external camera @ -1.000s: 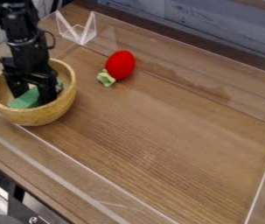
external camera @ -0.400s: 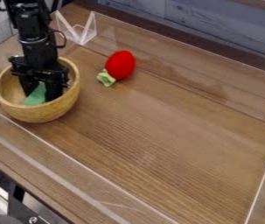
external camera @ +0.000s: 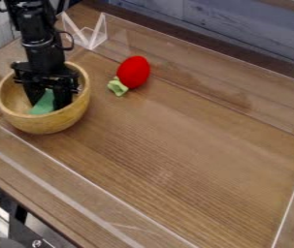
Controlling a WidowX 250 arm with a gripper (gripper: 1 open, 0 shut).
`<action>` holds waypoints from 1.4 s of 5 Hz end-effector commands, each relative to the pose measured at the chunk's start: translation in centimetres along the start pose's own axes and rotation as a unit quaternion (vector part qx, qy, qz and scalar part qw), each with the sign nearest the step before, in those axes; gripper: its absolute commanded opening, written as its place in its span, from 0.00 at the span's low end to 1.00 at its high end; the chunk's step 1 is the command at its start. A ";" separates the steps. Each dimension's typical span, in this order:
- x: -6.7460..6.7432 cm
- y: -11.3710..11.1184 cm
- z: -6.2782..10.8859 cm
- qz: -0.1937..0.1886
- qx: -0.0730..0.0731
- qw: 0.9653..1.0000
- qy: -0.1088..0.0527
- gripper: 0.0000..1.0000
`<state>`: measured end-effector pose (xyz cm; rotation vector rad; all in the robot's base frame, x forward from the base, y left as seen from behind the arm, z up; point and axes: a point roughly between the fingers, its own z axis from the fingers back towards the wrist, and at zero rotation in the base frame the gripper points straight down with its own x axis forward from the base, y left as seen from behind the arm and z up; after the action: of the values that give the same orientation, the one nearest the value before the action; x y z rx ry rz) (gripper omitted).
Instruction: Remove the green block from the brown bowl and put it on the table
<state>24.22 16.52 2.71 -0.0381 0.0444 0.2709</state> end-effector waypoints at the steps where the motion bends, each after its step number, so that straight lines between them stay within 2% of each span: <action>1: 0.8 0.3 3.1 -0.011 0.000 0.999 -0.041 0.00; 2: 1.1 0.6 4.1 -0.020 -0.009 0.998 -0.052 0.00; 4: 0.7 2.3 8.2 -0.017 -0.021 0.997 -0.069 0.00; 6: -0.1 -0.3 9.9 0.021 -0.028 0.996 -0.082 0.00; 7: -0.7 -1.7 11.0 -0.014 -0.035 0.996 -0.087 0.00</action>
<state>24.39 15.13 12.41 -0.1066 -0.0961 0.2552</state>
